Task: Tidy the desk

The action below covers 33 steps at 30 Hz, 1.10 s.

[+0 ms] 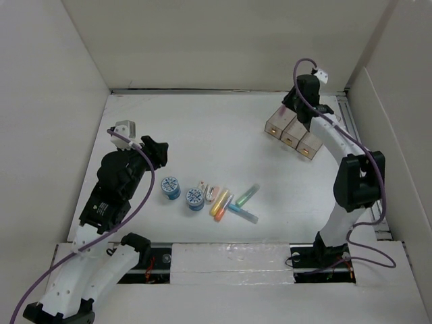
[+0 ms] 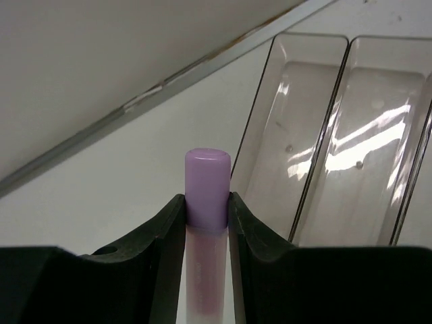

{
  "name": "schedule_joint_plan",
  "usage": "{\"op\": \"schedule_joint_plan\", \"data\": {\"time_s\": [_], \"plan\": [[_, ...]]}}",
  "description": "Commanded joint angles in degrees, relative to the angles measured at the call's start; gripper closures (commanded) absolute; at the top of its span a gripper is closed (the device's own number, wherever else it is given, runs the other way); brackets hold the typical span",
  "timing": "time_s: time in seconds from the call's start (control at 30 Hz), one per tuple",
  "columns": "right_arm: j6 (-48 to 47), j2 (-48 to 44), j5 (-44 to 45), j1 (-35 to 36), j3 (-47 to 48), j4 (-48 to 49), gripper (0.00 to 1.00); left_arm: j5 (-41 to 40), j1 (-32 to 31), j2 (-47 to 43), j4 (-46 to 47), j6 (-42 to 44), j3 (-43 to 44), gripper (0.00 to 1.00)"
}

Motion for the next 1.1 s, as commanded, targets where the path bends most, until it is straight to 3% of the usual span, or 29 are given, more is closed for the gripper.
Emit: {"op": "schedule_joint_plan", "data": {"time_s": [0.0,0.2,0.43,0.5,0.53,0.63,0.73,0.8,0.93,1.0,1.07], "plan": [[-1.43,9.17,-1.51,-2.85,8.86,-2.17,0.84,0.94,0.26,-0.91,2.81,0.85,-0.62,0.52],[-1.70,17.80,-3.35,-5.33,19.00,-5.71,0.84,0.50,0.26,-0.92,2.72,0.85,-0.62,0.52],[-0.91,18.61,-3.88,-7.09,17.78,-5.54,0.81,0.32,0.26,-0.04,2.64,1.03,-0.45,0.52],[-0.82,18.70,-4.41,-7.62,17.16,-5.71,0.71,0.32,0.26,0.14,2.72,1.03,-0.36,0.52],[-0.56,18.44,-4.41,-7.62,16.90,-5.71,0.55,0.32,0.26,0.14,2.72,1.03,-0.36,0.52],[-0.38,17.29,-4.94,-7.62,15.94,-5.10,0.29,0.33,0.26,0.23,2.72,1.03,-0.45,0.52],[-0.29,13.61,-6.08,-7.62,13.40,-4.48,0.19,0.41,0.26,0.40,2.72,1.03,-0.45,0.52],[-0.56,8.70,-7.04,-5.70,10.59,-3.43,0.26,0.41,0.26,0.49,2.81,1.03,-0.45,0.52],[-1.00,-4.39,-11.17,1.22,-5.39,4.38,0.88,0.76,0.26,0.75,2.90,0.94,-0.54,0.52],[-1.26,-11.75,-11.79,5.81,-15.85,7.72,0.98,0.68,0.26,1.02,2.81,1.03,-0.62,0.52],[-0.91,-15.47,-10.49,13.19,-21.48,8.09,1.00,1.03,0.26,1.37,2.81,1.03,-0.71,0.52]]}}
